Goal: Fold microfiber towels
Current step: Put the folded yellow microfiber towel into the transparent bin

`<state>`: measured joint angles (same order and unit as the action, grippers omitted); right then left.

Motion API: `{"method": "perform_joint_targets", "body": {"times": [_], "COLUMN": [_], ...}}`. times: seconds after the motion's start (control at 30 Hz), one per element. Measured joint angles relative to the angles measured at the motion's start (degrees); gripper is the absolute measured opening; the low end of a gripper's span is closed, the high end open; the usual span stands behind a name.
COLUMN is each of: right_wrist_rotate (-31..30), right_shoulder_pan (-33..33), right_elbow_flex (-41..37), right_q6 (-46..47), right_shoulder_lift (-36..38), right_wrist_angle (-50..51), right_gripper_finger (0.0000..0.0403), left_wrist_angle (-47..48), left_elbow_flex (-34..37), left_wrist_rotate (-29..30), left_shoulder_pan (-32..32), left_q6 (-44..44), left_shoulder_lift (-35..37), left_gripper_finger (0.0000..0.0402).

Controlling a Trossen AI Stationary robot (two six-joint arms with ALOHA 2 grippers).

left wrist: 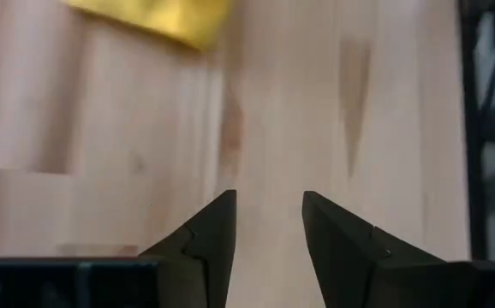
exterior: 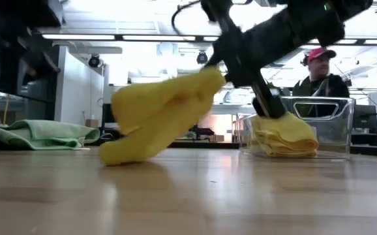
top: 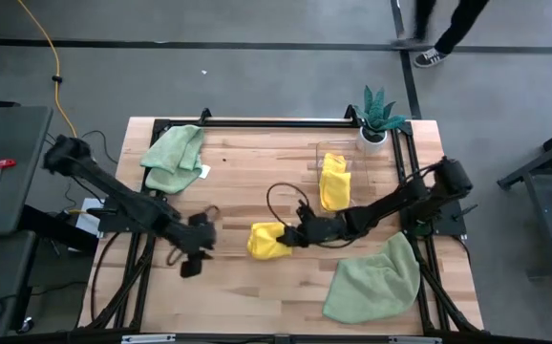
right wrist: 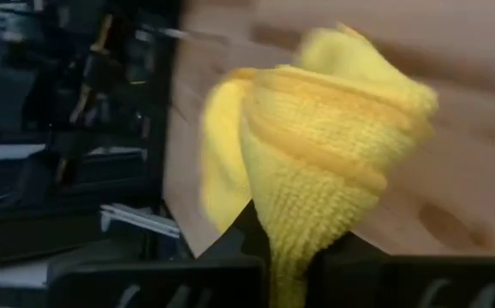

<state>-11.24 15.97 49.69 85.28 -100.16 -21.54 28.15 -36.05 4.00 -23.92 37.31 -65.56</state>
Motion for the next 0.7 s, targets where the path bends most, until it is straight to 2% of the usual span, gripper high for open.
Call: {"method": "perform_joint_targets", "body": {"times": [0.2, 0.3, 0.47, 0.57, 0.7], "right_wrist_rotate": [-0.55, 0.23, 1.14, 4.3, 10.18], "right_shoulder_pan": [-2.43, -3.21, -4.61, -6.29, -10.57], "right_elbow_flex": [0.04, 0.04, 0.06, 0.79, 7.29], "right_q6": [-5.6, -6.66, -6.94, -8.64, -17.59], "right_shoulder_lift": [4.7, 5.72, 6.05, 6.98, 11.12], "right_wrist_angle": [1.02, 1.35, 1.55, 1.18, 10.46], "right_gripper_finger": [0.0002, 0.0002, 0.0001, 0.0001, 0.0001], "left_wrist_angle": [4.52, 5.16, 4.69, 5.06, 4.95], "left_elbow_flex": [-0.07, -0.06, -0.12, -0.09, -0.09], "left_wrist_rotate": [17.74, 23.13, 26.09, 27.01, 27.11], "left_shoulder_pan": [-3.41, -3.54, -3.41, -3.09, -2.99], "left_q6": [5.59, 5.95, 4.65, 4.54, 4.97], "left_shoulder_lift": [13.49, 18.15, 22.27, 23.34, 23.48], "left_gripper_finger": [0.0127, 0.0127, 0.0127, 0.0127, 0.0127]}}
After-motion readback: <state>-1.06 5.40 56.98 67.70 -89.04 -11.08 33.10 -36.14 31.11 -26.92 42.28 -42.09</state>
